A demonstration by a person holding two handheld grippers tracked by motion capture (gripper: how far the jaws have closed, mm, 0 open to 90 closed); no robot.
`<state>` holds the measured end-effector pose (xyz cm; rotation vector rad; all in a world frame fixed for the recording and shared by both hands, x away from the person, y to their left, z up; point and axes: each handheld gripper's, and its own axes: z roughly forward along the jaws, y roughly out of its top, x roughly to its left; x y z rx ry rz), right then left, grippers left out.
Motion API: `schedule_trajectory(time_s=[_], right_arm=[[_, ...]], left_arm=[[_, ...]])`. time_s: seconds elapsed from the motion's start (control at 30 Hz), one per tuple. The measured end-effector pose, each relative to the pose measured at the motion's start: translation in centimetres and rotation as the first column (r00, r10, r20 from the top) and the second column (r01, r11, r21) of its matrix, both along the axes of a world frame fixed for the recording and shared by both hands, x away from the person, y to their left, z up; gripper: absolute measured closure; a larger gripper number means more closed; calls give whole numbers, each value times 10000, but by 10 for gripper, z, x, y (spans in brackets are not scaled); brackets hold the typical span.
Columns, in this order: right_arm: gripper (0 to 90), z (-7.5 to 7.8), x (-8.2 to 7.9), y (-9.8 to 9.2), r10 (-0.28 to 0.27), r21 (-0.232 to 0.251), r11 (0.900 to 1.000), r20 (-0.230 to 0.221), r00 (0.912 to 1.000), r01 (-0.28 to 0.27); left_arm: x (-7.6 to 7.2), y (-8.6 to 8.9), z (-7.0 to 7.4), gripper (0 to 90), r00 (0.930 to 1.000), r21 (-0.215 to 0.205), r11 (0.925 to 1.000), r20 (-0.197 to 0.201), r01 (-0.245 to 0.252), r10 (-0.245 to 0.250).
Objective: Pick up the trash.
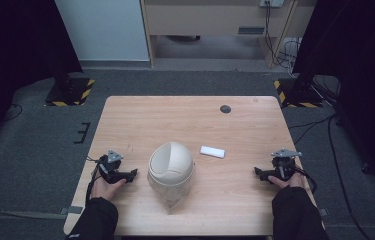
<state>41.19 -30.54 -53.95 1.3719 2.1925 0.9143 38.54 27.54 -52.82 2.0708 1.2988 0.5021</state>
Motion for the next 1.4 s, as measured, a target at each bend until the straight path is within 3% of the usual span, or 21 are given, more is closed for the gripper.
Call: schedule_trajectory(time_s=[0.07, 0.1, 0.13, 0.17, 0.3, 0.37, 0.57, 0.7, 0.9, 1.0, 1.03, 1.13, 1.2, 1.4], right_arm=[[6, 0, 0, 0, 1, 3, 10000, -1, 10000, -1], [6, 0, 0, 0, 2, -3, 10000, 2, 10000, -2], [6, 0, 0, 0, 2, -3, 10000, 2, 10000, -2], [7, 0, 0, 0, 6, 0, 10000, 0, 10000, -6], [7, 0, 0, 0, 7, 3, 10000, -3, 10000, -7], [7, 0, 0, 0, 7, -4, 10000, 7, 10000, -7], [7, 0, -1, 1, 40, 13, 10000, 4, 10000, -40], [7, 0, -1, 1, 50, 0, 10000, 22, 10000, -50], [6, 0, -1, 1, 56, -13, 10000, 19, 10000, -56], [6, 0, -1, 1, 41, -4, 10000, 18, 10000, -41], [6, 0, -1, 1, 45, -13, 10000, 24, 10000, -45], [6, 0, -1, 1, 46, -12, 10000, 23, 10000, -46], [6, 0, -1, 1, 45, -14, 10000, 28, 10000, -45], [6, 0, -1, 2, 43, -16, 10000, 27, 10000, -43]], left_arm=[[0, 0, 1, 165, 10000, -42, 10000, 31, -9, 9], [-2, 0, 7, 177, 9995, -239, 9996, 293, -117, 124], [-2, 0, 7, 186, 9995, -239, 9996, 293, -117, 124], [-4, 0, 13, 193, 9977, -508, 9985, 638, -202, 234], [-7, 0, 22, 207, 9936, -827, 9963, 1078, -249, 337], [-9, 0, 33, 211, 9855, -1346, 9905, 1620, -281, 500], [-17, 0, 53, 205, 9577, -2395, 9707, 2748, -176, 851], [-21, -2, 64, 193, 9391, -3153, 9489, 3295, 117, 979], [-26, -11, 80, 190, 9149, -3858, 9185, 3955, 861, 804], [-28, -17, 86, 182, 9114, -3909, 9117, 4087, 1264, 489], [-28, -20, 87, 180, 9089, -3850, 9126, 4154, 1379, 379], [-29, -29, 90, 175, 9115, -3827, 9070, 4114, 1757, -30], [-30, -34, 91, 172, 9120, -3652, 9111, 4092, 1913, -275], [-31, -44, 93, 170, 9180, -3463, 9129, 3904, 2160, -691]])
